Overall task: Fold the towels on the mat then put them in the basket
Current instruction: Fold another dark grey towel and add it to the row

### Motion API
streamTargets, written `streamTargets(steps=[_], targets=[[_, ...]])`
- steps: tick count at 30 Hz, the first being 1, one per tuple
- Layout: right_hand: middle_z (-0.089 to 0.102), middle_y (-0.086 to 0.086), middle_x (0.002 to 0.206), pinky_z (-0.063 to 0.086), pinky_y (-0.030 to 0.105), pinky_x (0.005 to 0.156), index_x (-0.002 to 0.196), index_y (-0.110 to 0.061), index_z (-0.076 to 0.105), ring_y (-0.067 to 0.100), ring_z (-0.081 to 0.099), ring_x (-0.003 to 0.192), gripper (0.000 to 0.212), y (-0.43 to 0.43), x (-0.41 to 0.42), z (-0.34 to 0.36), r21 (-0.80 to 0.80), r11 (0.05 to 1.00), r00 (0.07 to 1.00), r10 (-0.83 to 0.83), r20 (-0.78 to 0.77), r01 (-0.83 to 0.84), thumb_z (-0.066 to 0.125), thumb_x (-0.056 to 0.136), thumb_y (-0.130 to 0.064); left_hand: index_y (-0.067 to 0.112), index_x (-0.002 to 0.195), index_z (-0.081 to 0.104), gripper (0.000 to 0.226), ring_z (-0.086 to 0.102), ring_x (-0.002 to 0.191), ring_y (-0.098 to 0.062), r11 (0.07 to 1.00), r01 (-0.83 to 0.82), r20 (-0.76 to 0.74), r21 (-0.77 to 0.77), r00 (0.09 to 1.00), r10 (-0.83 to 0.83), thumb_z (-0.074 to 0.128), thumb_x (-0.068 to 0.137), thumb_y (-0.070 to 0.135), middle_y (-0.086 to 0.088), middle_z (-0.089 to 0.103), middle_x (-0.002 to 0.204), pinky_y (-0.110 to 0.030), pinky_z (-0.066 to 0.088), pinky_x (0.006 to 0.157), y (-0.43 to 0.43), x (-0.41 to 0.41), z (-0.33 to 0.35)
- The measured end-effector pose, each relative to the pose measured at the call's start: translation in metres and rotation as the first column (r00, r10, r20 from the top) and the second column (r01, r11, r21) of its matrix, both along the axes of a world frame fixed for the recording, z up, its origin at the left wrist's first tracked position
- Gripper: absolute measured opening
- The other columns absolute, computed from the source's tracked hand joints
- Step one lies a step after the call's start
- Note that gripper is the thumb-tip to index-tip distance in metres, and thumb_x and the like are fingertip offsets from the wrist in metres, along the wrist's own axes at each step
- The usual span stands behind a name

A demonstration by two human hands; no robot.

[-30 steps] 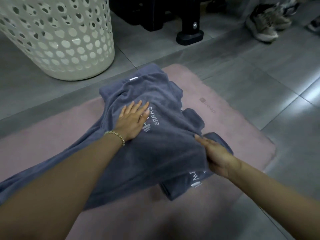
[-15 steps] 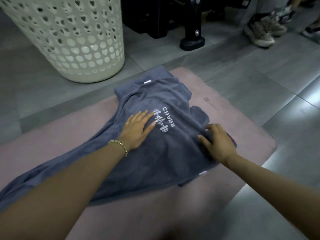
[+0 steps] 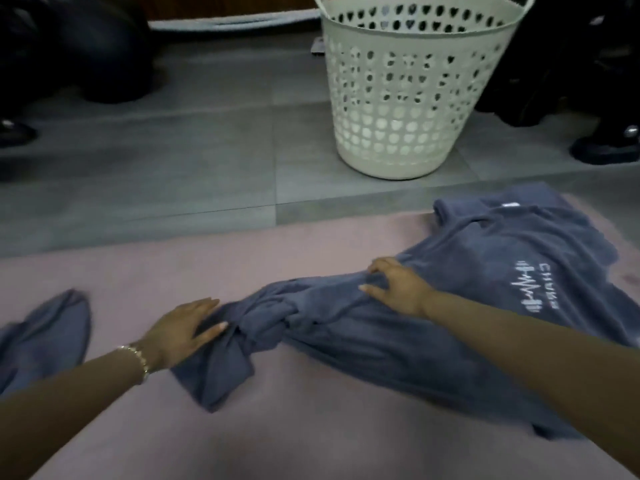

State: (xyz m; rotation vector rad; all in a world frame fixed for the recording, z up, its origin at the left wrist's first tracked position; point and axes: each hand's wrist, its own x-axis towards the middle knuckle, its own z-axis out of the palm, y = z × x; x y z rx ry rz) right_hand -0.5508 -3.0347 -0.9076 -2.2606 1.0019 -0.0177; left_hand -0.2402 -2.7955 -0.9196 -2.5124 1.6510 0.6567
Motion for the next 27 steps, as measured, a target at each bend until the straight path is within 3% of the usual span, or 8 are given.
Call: streamTargets(steps=[6, 11, 13, 15, 18, 20, 23, 27], targets=[[0.044, 0.005, 0.134, 0.035, 0.031, 0.105, 0.123, -0.015, 0.051, 0.022, 0.045, 0.122, 0.041, 0.041, 0.111, 0.001, 0.104, 0.975, 0.976, 0.204, -0.078, -0.195, 0.058, 0.091, -0.04, 0.022, 0.143, 0.037, 0.074, 0.044, 0.128, -0.022, 0.923, -0.385, -0.361, -0.009, 0.862, 0.356, 0.039, 0.084, 0.066, -0.003, 0.047, 0.141, -0.033, 0.031, 0.11, 0.055, 0.021, -0.043], [0.048, 0.004, 0.131, 0.035, 0.029, 0.106, 0.129, -0.015, 0.051, 0.017, 0.046, 0.119, 0.05, 0.082, 0.148, -0.017, 0.124, 0.947, 0.955, 0.291, 0.06, -0.297, 0.064, 0.087, -0.039, 0.027, 0.134, 0.05, 0.079, 0.041, 0.129, -0.019, 0.92, -0.35, -0.287, -0.176, 0.912, 0.292, 0.022, 0.082, 0.078, 0.003, 0.052, 0.137, -0.027, 0.025, 0.11, 0.061, 0.024, -0.065], [0.057, 0.002, 0.105, 0.043, 0.028, 0.09, 0.103, -0.018, 0.061, 0.014, 0.053, 0.095, 0.032, 0.101, 0.154, -0.024, 0.106, 0.952, 0.955, 0.276, 0.107, -0.287, 0.066, 0.084, -0.044, 0.027, 0.129, 0.055, 0.091, 0.041, 0.129, -0.015, 0.901, -0.347, -0.312, -0.259, 0.913, 0.261, 0.014, 0.073, 0.086, 0.005, 0.053, 0.135, -0.022, 0.021, 0.11, 0.064, 0.019, -0.061], [0.056, 0.002, 0.072, 0.046, 0.036, 0.071, 0.067, -0.018, 0.051, 0.016, 0.051, 0.069, 0.044, 0.124, 0.16, -0.028, 0.152, 0.964, 0.976, 0.215, 0.035, -0.218, 0.061, 0.081, -0.058, 0.027, 0.126, 0.059, 0.106, 0.037, 0.132, -0.014, 0.9, -0.323, -0.323, -0.292, 0.919, 0.225, 0.003, 0.064, 0.092, 0.005, 0.049, 0.139, -0.021, 0.017, 0.111, 0.071, 0.01, -0.058], [0.047, -0.002, 0.059, 0.04, 0.026, 0.053, 0.057, -0.021, 0.041, 0.013, 0.045, 0.055, 0.057, 0.157, 0.163, -0.038, 0.292, 0.935, 0.95, 0.26, -0.171, -0.203, 0.05, 0.078, -0.073, 0.035, 0.127, 0.055, 0.105, 0.023, 0.141, -0.016, 0.919, -0.267, -0.316, -0.289, 0.933, 0.172, 0.002, 0.06, 0.095, 0.005, 0.036, 0.148, -0.025, 0.008, 0.115, 0.084, -0.005, -0.057], [0.06, 0.0, 0.072, 0.048, 0.027, 0.056, 0.067, -0.017, 0.051, 0.017, 0.057, 0.063, 0.051, 0.169, 0.166, -0.046, 0.425, 0.897, 0.969, 0.2, -0.147, -0.121, 0.052, 0.082, -0.066, 0.043, 0.131, 0.046, 0.101, 0.005, 0.144, -0.015, 0.957, -0.168, -0.265, -0.236, 0.959, 0.103, 0.008, 0.055, 0.099, 0.012, 0.018, 0.152, -0.029, -0.001, 0.116, 0.093, -0.012, -0.062], [0.069, 0.011, 0.098, 0.054, 0.04, 0.085, 0.08, -0.009, 0.062, 0.028, 0.065, 0.09, 0.031, 0.174, 0.176, -0.047, 0.521, 0.852, 0.995, 0.087, -0.05, -0.049, 0.055, 0.093, -0.036, 0.042, 0.134, 0.044, 0.106, -0.01, 0.145, -0.018, 0.98, -0.094, -0.174, -0.173, 0.983, 0.064, 0.018, 0.05, 0.101, 0.014, 0.0, 0.155, -0.041, -0.003, 0.119, 0.101, -0.019, -0.074], [0.065, 0.022, 0.108, 0.051, 0.041, 0.091, 0.099, 0.0, 0.058, 0.033, 0.062, 0.102, 0.025, 0.169, 0.2, -0.013, 0.633, 0.773, 0.976, -0.11, 0.189, -0.036, 0.049, 0.098, -0.023, 0.038, 0.14, 0.039, 0.089, 0.007, 0.141, -0.009, 0.939, -0.214, -0.248, -0.271, 0.958, 0.147, 0.034, 0.067, 0.088, 0.014, 0.021, 0.149, -0.041, 0.008, 0.118, 0.088, -0.024, -0.064]])
